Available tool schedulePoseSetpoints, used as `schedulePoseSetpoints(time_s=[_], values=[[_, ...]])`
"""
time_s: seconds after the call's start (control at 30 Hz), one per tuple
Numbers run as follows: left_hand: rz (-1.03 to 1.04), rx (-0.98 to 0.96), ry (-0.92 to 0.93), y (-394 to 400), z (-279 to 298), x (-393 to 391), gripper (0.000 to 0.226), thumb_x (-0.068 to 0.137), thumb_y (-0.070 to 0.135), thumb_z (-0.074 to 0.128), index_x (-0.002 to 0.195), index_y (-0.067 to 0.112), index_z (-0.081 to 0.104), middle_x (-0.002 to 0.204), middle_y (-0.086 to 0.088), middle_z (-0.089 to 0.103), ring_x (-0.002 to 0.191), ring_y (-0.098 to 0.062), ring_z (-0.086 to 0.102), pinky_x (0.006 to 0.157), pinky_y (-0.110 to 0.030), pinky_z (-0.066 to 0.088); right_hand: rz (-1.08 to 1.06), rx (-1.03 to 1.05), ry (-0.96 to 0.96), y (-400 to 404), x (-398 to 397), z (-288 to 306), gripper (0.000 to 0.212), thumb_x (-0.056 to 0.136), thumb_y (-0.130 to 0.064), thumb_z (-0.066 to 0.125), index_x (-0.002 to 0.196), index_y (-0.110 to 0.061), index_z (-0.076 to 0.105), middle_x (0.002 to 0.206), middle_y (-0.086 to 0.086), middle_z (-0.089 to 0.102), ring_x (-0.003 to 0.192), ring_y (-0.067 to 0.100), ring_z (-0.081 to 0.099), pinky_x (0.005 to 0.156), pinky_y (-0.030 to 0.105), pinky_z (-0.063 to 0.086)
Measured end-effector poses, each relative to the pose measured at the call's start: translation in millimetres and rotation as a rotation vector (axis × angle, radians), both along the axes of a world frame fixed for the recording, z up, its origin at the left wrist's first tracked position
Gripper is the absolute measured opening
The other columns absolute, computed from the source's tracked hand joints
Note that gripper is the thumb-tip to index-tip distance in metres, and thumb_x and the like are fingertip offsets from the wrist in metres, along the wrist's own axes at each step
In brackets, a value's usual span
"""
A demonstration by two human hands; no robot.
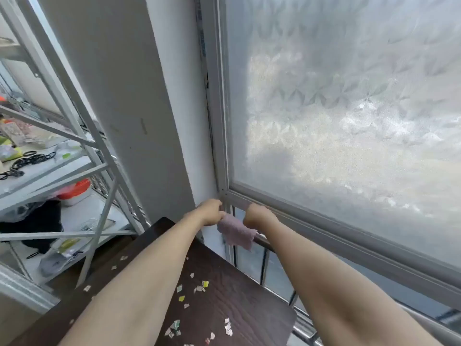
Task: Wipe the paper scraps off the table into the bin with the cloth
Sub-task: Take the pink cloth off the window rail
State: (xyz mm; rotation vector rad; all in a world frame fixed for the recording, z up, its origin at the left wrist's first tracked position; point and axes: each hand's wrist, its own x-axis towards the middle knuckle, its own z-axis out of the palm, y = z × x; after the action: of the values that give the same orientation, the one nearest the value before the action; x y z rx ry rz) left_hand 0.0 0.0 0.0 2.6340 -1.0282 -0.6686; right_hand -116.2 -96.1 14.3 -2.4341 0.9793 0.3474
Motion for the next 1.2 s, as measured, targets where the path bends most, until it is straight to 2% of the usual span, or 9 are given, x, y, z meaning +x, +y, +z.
schedulePoseSetpoints(time_s=[0.13,0.37,0.53,0.63,0.8,0.93,1.03,1.13,1.2], values=[[0.023,0.085,-0.111,-19.6,-18.3,-2.9,0.033,0.091,0.016,0.043,0.115,-0.001,0.057,0.124,-0.022,0.055,0.108,-0.037,0.055,0.087,-0.039,0.046,-0.057,-0.049,0.037,-8.7,4.3,-15.7,0.039,0.090,-0.009,0.043,0.129,-0.004,0.046,0.130,0.017,0.056,0.115,0.032,0.057,0.090,0.041,0.049],[0.025,0.197,-0.245,-45.1,-35.3,-8.7,0.025,0.092,0.007,0.046,0.111,0.001,0.061,0.121,-0.018,0.057,0.106,-0.033,0.058,0.073,-0.035,0.042,-0.080,-0.102,0.107,-17.7,10.5,-31.6,0.039,0.088,-0.011,0.047,0.127,-0.007,0.050,0.128,0.014,0.057,0.114,0.033,0.056,0.083,0.041,0.048],[0.171,0.191,-0.270,-54.5,-42.4,-9.6,0.027,0.089,0.000,0.047,0.113,-0.001,0.060,0.120,-0.018,0.060,0.110,-0.033,0.058,0.084,-0.036,0.049,-0.067,-0.118,0.106,-21.1,13.8,-39.0,0.035,0.087,-0.009,0.049,0.122,-0.007,0.054,0.122,0.013,0.060,0.110,0.032,0.058,0.075,0.037,0.045],[0.201,0.177,-0.293,-54.7,-42.2,-9.6,0.024,0.087,-0.001,0.050,0.107,0.001,0.063,0.115,-0.016,0.063,0.105,-0.031,0.061,0.078,-0.035,0.050,-0.056,-0.042,0.035,-27.8,15.4,-44.5,0.032,0.088,-0.006,0.047,0.119,-0.005,0.053,0.121,0.013,0.061,0.107,0.031,0.060,0.075,0.035,0.045],[0.314,0.024,-0.080,-42.0,-42.4,0.3,0.022,0.087,0.014,0.053,0.099,-0.001,0.065,0.110,-0.016,0.065,0.099,-0.034,0.062,0.075,-0.035,0.049,-0.089,0.129,-0.103,-33.3,22.9,-44.2,0.010,0.084,-0.013,0.057,0.085,-0.009,0.048,0.081,0.008,0.056,0.080,0.025,0.056,0.063,0.030,0.043],[0.381,-0.123,0.127,-16.4,-26.1,5.1,0.015,0.076,0.007,0.058,0.064,-0.001,0.061,0.065,-0.019,0.058,0.068,-0.028,0.063,0.054,-0.025,0.042,-0.094,0.250,-0.208,-27.8,35.9,-30.7,0.018,0.075,-0.014,0.064,0.073,-0.010,0.047,0.073,0.006,0.049,0.072,0.022,0.051,0.049,0.026,0.037],[0.452,-0.213,0.228,11.1,-9.7,8.9,0.034,0.071,0.001,0.054,0.040,0.013,0.048,0.037,0.003,0.047,0.044,-0.014,0.045,0.045,-0.018,0.034,-0.063,0.333,-0.216,-17.6,45.8,-21.5,0.014,0.071,-0.010,0.060,0.065,-0.009,0.048,0.062,0.008,0.048,0.063,0.023,0.051,0.043,0.025,0.035],[0.516,-0.310,0.261,47.2,4.4,12.4,0.024,0.070,0.004,0.057,0.048,0.012,0.061,0.046,0.002,0.059,0.054,-0.015,0.054,0.054,-0.017,0.043,-0.015,0.402,-0.243,0.5,56.8,-12.9,0.017,0.069,-0.009,0.057,0.057,-0.010,0.046,0.055,0.007,0.044,0.047,0.020,0.044,0.039,0.024,0.033],[0.578,-0.390,0.275,72.9,15.6,12.7,0.019,0.073,0.001,0.055,0.059,0.012,0.063,0.061,-0.006,0.060,0.060,-0.016,0.054,0.059,-0.021,0.045,0.040,0.479,-0.267,15.5,64.0,-4.0,0.008,0.076,-0.006,0.056,0.069,-0.009,0.054,0.063,0.008,0.047,0.047,0.017,0.044,0.038,0.020,0.036]])
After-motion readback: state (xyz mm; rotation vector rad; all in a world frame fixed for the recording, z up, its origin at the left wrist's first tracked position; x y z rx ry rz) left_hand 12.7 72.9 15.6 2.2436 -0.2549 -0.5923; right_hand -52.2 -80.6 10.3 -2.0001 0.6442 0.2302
